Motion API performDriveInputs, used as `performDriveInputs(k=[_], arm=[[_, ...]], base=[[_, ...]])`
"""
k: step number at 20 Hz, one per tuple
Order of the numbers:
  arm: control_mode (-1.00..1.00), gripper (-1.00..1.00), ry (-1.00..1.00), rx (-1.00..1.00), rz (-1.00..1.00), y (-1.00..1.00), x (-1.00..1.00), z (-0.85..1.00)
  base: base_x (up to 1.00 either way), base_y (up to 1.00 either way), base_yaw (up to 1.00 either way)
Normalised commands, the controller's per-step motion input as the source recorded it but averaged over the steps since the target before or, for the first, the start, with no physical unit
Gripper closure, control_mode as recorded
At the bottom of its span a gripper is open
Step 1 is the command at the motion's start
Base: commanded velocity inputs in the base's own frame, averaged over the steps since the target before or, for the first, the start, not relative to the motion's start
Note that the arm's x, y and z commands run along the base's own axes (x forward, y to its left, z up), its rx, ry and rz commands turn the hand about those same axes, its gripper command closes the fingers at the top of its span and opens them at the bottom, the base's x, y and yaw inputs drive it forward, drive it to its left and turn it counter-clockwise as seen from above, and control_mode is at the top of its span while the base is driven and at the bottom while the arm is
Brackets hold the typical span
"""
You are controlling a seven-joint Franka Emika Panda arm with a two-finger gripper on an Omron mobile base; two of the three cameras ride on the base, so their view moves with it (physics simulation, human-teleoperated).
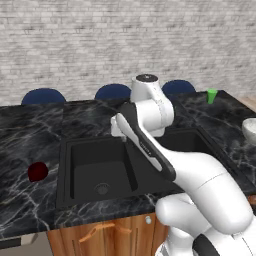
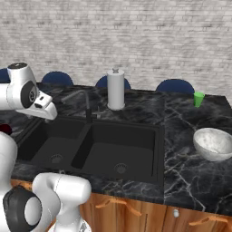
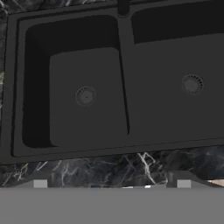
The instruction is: Pick the mug and place it in the sink. Pick the bowl and place it in the open cabinet and then close the cabinet.
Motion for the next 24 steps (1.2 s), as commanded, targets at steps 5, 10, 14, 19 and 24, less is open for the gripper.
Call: performDriveInputs(k=[5,10,14,19,24], arm=[[-1.0,-1.0,0.03,0.04,-0.15,0.63,-0.06,-0.2],[-1.0,-1.0,0.06,0.03,-0.12,0.61,-0.06,-0.27],[-1.0,-1.0,0.21,0.0,0.0,0.51,0.0,-0.15],[-1.0,-1.0,0.16,0.0,0.0,0.51,0.0,-0.04],[-1.0,-1.0,0.02,0.0,0.0,0.29,-0.06,-0.01]], base=[[0.0,0.0,0.0],[0.0,0.0,0.0],[0.0,0.0,0.0],[0.0,0.0,0.0],[0.0,0.0,0.0]])
